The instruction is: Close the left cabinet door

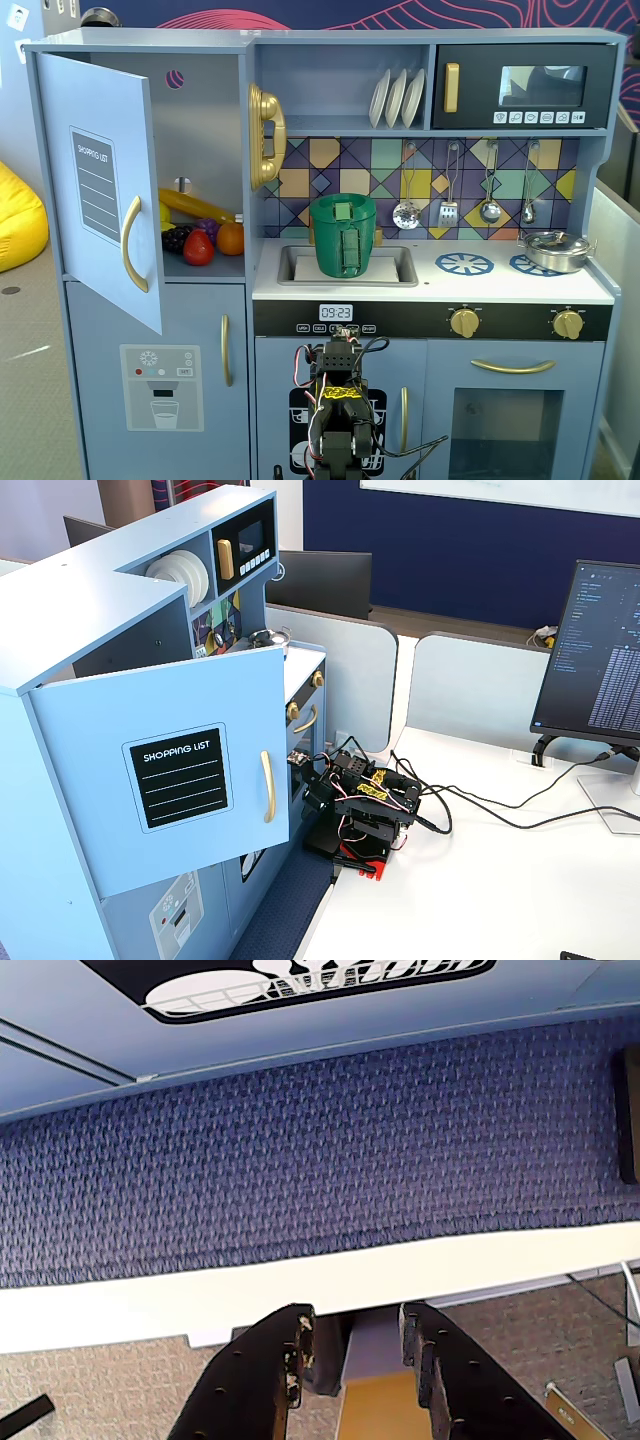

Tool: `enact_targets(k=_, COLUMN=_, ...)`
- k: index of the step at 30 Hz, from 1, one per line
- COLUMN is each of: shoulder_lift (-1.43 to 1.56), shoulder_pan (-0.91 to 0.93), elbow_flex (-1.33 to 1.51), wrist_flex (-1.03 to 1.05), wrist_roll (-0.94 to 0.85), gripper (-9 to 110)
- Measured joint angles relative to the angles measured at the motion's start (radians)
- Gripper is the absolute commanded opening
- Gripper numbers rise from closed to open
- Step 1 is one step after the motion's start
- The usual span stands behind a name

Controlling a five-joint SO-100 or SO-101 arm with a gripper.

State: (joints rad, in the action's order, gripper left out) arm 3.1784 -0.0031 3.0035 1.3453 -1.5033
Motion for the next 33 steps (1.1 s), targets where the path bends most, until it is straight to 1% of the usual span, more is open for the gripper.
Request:
enact_targets(k=16, shoulder_lift=0.0, shoulder_pan=0.006, elbow_flex=0.0, wrist_flex=0.002, wrist_roll=-0.023, gripper=0)
enact_targets(k=19, shoulder_lift=0.0, shoulder_pan=-0.018, elbow_flex=0.0, wrist_flex=0.002, wrist_roll=-0.028, gripper=0)
enact_targets(k=21, shoulder_lift=0.0, shoulder_pan=-0.095, elbow_flex=-0.002, wrist_flex=-0.003, wrist_roll=0.002, gripper=0)
enact_targets(k=26, shoulder_lift=-0.015, shoulder_pan=-0.405, elbow_flex=-0.074, wrist_flex=-0.066, wrist_roll=0.066, gripper=0)
enact_targets(k=33, shoulder_lift=0.046, shoulder_pan=-0.805, elbow_flex=-0.207, wrist_flex=-0.301, wrist_roll=-0.025, gripper=0)
